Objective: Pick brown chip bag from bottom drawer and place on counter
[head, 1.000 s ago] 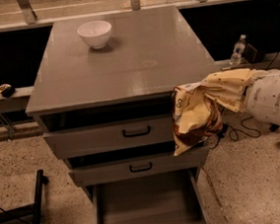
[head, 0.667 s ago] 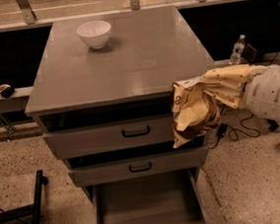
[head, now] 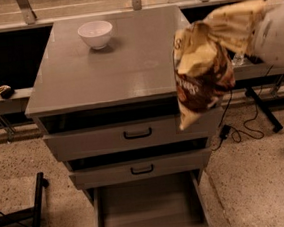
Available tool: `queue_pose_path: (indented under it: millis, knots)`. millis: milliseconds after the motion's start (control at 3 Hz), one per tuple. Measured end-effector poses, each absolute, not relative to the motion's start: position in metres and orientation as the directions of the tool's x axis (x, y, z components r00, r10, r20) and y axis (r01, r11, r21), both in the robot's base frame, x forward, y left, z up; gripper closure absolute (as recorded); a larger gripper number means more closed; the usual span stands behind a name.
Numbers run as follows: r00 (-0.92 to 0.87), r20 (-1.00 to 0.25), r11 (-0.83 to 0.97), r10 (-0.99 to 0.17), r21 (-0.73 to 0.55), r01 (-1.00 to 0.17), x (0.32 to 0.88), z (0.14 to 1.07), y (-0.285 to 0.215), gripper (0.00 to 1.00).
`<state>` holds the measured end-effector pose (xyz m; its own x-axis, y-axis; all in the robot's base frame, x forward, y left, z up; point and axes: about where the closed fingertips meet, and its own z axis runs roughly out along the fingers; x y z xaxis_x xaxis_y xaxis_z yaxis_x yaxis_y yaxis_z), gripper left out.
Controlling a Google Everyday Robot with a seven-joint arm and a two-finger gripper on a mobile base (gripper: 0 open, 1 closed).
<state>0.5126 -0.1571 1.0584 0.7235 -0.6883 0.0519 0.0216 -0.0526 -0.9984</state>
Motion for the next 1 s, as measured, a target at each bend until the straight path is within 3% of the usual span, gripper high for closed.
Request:
queue_pose_path:
  millis: [333,1000]
  knots:
    - [0.673,0.099,-0.093,-0.733,-0.995,0.046,0.554,1.113,-0.154,1.00]
    - [0.571,0.049,-0.069,-0.819,-0.998,-0.012,0.662,1.098,-0.156,1.00]
